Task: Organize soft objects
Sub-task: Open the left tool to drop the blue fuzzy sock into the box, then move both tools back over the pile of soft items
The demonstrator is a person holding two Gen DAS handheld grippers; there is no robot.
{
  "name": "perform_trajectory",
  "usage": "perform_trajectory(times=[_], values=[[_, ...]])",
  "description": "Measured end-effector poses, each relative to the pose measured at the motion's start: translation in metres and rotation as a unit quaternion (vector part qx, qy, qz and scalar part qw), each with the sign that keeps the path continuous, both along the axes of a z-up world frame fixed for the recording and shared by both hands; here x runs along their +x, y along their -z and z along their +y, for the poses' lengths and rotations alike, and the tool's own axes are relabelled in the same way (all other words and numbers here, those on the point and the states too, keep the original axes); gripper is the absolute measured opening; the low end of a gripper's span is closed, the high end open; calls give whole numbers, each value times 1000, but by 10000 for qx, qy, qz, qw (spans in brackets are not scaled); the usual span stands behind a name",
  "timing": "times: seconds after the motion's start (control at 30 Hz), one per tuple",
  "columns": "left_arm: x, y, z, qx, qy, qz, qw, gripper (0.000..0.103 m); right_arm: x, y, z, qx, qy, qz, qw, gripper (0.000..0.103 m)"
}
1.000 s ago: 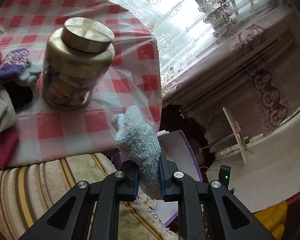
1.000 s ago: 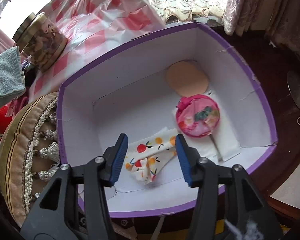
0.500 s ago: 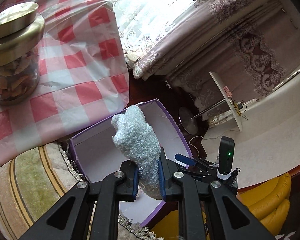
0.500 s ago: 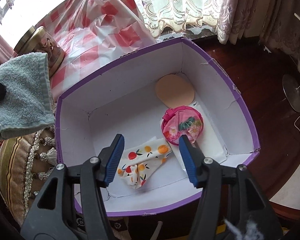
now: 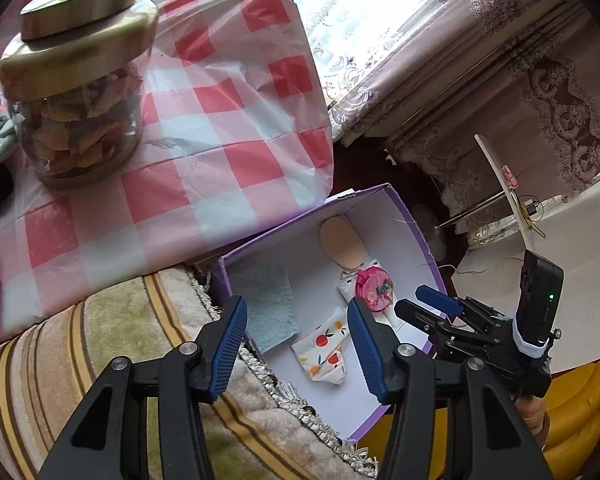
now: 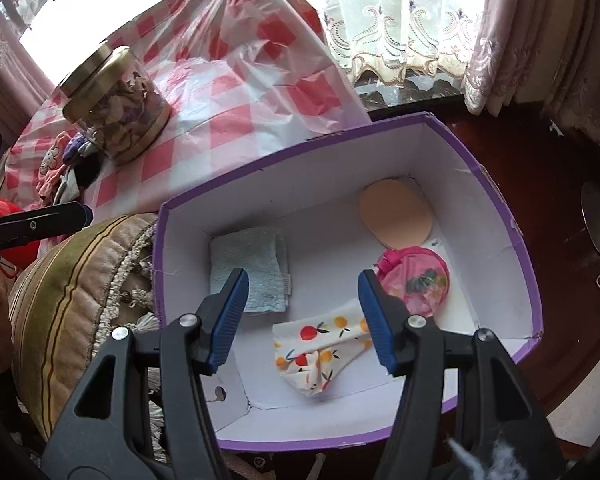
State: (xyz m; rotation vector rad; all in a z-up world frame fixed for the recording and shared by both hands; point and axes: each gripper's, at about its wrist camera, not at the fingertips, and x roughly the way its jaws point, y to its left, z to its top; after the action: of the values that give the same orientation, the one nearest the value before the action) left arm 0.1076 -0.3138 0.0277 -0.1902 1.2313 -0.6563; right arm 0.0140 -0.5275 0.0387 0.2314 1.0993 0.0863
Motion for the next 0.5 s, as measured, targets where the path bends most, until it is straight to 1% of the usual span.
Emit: perform_trajectory(times=[0.13, 0.23, 0.33, 0.5], values=[[1, -9, 28, -87, -240, -101, 9996, 54, 11, -16, 34, 19, -396, -187, 9990, 61], [3, -13, 59, -154, -544, -155, 9983, 54, 21, -27, 63, 15, -701, -322, 9970, 61], [6, -16, 94, -228, -942, -164, 9952, 54, 30, -36, 93, -35, -998, -435, 9940, 61], [9, -15, 150, -318, -1559, -176, 9871, 54, 41, -47, 139, -217, -1511, -565, 9867, 61]])
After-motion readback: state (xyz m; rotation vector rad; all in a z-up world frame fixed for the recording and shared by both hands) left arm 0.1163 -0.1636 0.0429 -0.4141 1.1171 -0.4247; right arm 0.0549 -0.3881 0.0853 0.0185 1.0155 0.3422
